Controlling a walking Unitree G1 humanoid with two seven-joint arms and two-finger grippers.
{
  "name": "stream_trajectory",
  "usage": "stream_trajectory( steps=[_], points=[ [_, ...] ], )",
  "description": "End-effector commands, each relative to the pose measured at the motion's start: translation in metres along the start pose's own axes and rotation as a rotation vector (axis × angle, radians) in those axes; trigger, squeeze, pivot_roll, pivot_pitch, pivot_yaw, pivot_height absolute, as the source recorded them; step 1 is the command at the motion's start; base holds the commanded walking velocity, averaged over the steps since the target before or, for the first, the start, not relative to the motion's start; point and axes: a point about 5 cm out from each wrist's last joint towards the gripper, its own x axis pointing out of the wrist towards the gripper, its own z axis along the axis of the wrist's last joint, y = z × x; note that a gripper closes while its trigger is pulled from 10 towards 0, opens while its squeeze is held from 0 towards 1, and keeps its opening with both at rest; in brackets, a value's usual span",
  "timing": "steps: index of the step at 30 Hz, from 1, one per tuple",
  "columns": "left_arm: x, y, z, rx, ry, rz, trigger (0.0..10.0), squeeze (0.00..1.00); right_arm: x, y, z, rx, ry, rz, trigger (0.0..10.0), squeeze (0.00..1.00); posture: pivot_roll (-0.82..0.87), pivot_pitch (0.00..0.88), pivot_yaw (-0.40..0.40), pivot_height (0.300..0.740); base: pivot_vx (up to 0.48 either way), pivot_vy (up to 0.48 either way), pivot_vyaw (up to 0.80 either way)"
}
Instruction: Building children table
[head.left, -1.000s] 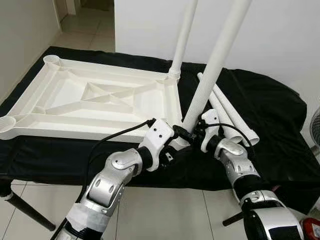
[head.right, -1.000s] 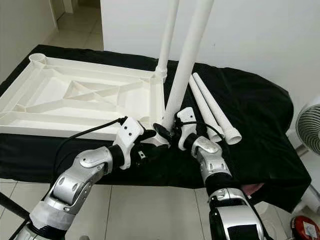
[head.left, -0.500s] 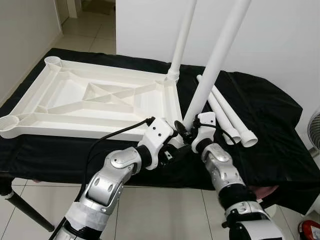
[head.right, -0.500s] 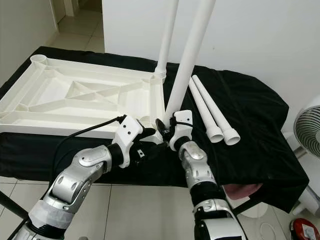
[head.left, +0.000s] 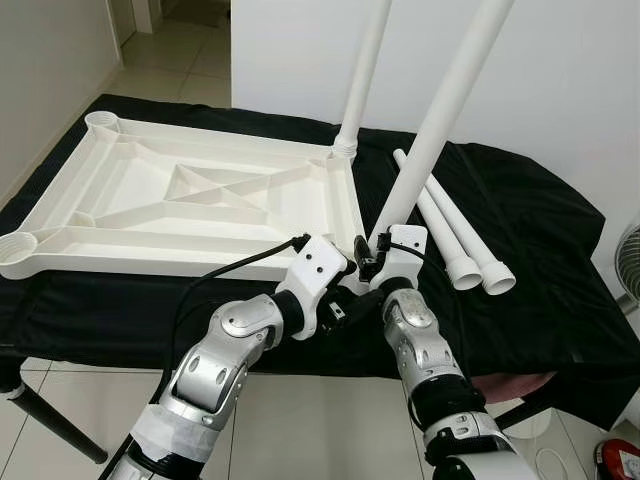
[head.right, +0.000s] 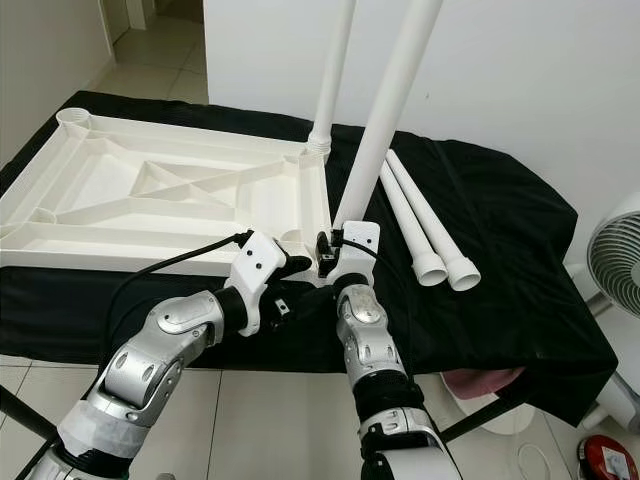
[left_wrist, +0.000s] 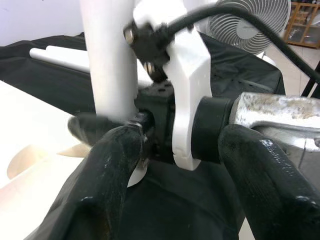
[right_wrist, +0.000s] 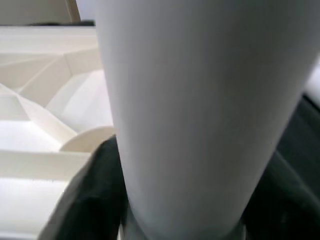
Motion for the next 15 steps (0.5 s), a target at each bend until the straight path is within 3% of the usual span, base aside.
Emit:
stream_trajectory(
  steps=[1, 11, 12, 14, 15],
  points=[
    [0.002, 0.003, -0.001, -0.004, 0.002, 0.043, 10.0, 0.00, -0.007, -0.009, -0.013, 0.002, 0.049, -0.029, 10.0, 1.00, 0.02, 0.000, -0.119, 0.740, 0.000, 0.000, 0.00],
    [0.000, 0.007, 0.000, 0.003, -0.002, 0.056, 10.0, 0.00, -0.023, -0.016, -0.010, -0.027, -0.037, -0.036, 10.0, 1.00, 0.02, 0.000, -0.112, 0.740, 0.000, 0.000, 0.00],
    [0.000, 0.007, 0.001, 0.004, -0.004, 0.061, 10.0, 0.00, -0.029, -0.018, -0.009, -0.041, -0.059, -0.024, 10.0, 0.33, 0.02, 0.000, -0.112, 0.740, 0.000, 0.000, 0.00],
    [0.000, 0.007, 0.001, 0.004, -0.004, 0.061, 10.0, 0.00, -0.029, -0.018, -0.009, -0.041, -0.059, -0.024, 10.0, 0.33, 0.02, 0.000, -0.112, 0.740, 0.000, 0.000, 0.00],
    [-0.001, 0.007, 0.001, 0.005, -0.005, 0.064, 10.0, 0.00, -0.036, -0.020, -0.009, -0.046, -0.080, 0.003, 10.0, 0.00, 0.01, 0.000, -0.111, 0.740, 0.000, 0.000, 0.00]
  ],
)
